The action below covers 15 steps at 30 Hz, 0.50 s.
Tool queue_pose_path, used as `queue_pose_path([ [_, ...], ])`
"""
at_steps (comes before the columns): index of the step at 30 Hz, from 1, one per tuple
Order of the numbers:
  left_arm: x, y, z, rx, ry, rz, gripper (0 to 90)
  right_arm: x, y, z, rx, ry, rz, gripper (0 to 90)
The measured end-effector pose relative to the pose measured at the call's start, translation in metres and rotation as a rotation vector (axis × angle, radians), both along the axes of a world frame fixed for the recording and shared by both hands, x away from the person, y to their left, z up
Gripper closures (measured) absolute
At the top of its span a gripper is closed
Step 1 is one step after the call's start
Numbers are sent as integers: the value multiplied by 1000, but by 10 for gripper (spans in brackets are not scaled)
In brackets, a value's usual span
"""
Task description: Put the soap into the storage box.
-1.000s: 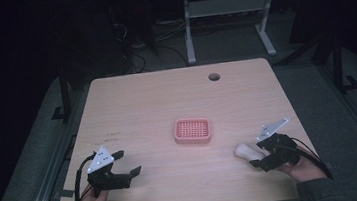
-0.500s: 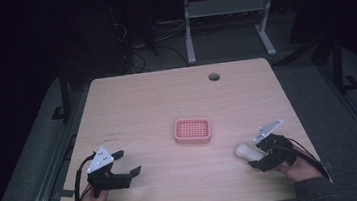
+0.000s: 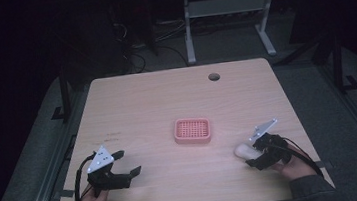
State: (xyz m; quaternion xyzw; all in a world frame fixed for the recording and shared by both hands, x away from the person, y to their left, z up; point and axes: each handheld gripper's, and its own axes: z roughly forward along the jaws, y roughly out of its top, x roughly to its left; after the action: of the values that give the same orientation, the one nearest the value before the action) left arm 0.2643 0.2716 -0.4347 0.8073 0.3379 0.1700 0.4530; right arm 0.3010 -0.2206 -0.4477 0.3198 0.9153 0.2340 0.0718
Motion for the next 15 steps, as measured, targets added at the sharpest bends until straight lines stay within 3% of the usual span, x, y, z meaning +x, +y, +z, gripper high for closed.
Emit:
queue_pose_path([
  [15, 0, 0, 0, -6, 4, 5, 145, 3, 3, -5, 3, 17, 4, 392],
])
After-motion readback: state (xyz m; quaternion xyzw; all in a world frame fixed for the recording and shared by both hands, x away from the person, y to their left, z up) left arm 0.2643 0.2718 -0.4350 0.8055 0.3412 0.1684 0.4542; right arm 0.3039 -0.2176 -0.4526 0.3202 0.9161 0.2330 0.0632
